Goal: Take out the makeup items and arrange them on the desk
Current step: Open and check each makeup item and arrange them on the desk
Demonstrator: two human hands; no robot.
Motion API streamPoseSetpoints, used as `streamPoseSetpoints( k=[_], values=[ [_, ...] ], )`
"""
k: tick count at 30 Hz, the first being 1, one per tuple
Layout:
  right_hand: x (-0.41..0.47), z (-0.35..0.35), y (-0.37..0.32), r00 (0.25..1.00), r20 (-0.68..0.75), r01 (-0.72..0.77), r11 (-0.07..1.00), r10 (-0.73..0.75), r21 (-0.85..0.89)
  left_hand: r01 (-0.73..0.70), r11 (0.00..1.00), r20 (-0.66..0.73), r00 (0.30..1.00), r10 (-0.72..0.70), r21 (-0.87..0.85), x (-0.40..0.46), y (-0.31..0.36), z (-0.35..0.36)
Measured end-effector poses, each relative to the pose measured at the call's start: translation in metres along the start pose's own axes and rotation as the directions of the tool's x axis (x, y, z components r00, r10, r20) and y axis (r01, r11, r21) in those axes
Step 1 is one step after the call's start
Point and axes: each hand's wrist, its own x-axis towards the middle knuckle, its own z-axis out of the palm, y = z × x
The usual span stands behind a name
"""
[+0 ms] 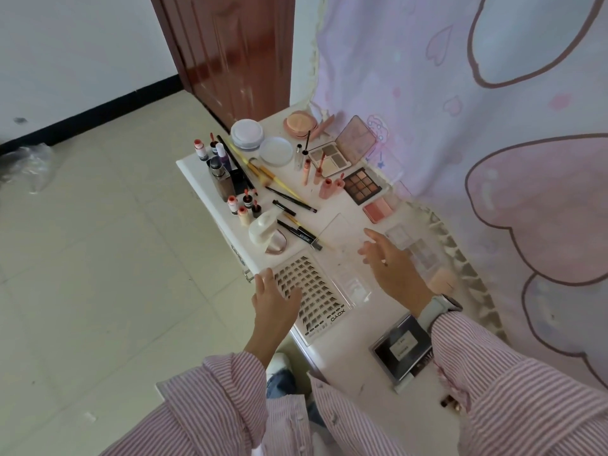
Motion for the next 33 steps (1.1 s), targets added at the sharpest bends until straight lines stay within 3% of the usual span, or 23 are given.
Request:
streamPoseSetpoints(
  k=[3, 5, 10, 12, 15, 17, 19, 21, 23, 26, 28, 30, 33],
  values=[
    [0.001, -0.017, 0.016, 0.980, -0.195, -0.032, 0.995, 0.050, 0.098, -0.008, 0.999, -0.063, 0.998, 0.011, 0.037, -0.003, 0.000, 0.002],
    [0.008, -0.030, 0.035, 0.961, -0.261, -0.104, 0.994, 0.089, -0.046, -0.086, 0.987, -0.129, 0.986, 0.103, 0.132, -0.006, 0.001, 0.006],
    [0.041, -0.039, 0.064, 0.976, -0.154, -0.209, 0.838, 0.151, -0.503, -0.225, 0.901, -0.170, 0.937, 0.304, 0.371, -0.006, 0.008, 0.023],
    [0.054, -0.032, 0.066, 0.972, -0.138, -0.235, 0.787, 0.190, -0.570, -0.234, 0.890, -0.168, 0.933, 0.319, 0.391, -0.004, 0.011, 0.029],
    [0.063, -0.022, 0.070, 0.982, -0.145, -0.187, 0.690, 0.118, -0.699, -0.249, 0.897, -0.190, 0.923, 0.334, 0.366, -0.003, 0.014, 0.034],
    [0.064, -0.022, 0.071, 0.990, -0.117, -0.136, 0.695, 0.075, -0.706, -0.259, 0.902, -0.226, 0.910, 0.348, 0.346, -0.004, 0.015, 0.037],
    [0.063, -0.025, 0.068, 0.989, -0.145, -0.085, 0.850, 0.010, -0.520, -0.275, 0.913, -0.271, 0.893, 0.359, 0.303, -0.008, 0.017, 0.038],
    [0.057, -0.033, 0.060, 0.966, -0.251, 0.022, 0.988, -0.060, -0.150, -0.301, 0.928, -0.304, 0.883, 0.358, 0.219, -0.013, 0.020, 0.038],
    [0.046, -0.043, 0.051, 0.956, -0.294, 0.035, 0.980, 0.024, 0.194, -0.324, 0.937, -0.323, 0.879, 0.350, 0.135, -0.020, 0.025, 0.040],
    [0.023, -0.060, 0.044, 0.956, -0.180, -0.053, 0.740, 0.232, 0.671, -0.342, 0.940, -0.315, 0.894, 0.319, -0.019, -0.031, 0.036, 0.047],
    [0.007, -0.072, 0.041, 0.968, -0.083, -0.057, 0.529, 0.238, 0.847, -0.333, 0.933, -0.265, 0.920, 0.289, -0.136, -0.039, 0.046, 0.052],
    [-0.010, -0.081, 0.037, 0.982, -0.010, -0.064, 0.380, 0.191, 0.923, -0.325, 0.915, -0.182, 0.941, 0.286, -0.238, -0.048, 0.055, 0.056],
    [-0.030, -0.090, 0.029, 0.991, 0.063, -0.102, 0.375, 0.114, 0.921, -0.346, 0.871, -0.093, 0.938, 0.335, -0.348, -0.060, 0.072, 0.062]
  ],
)
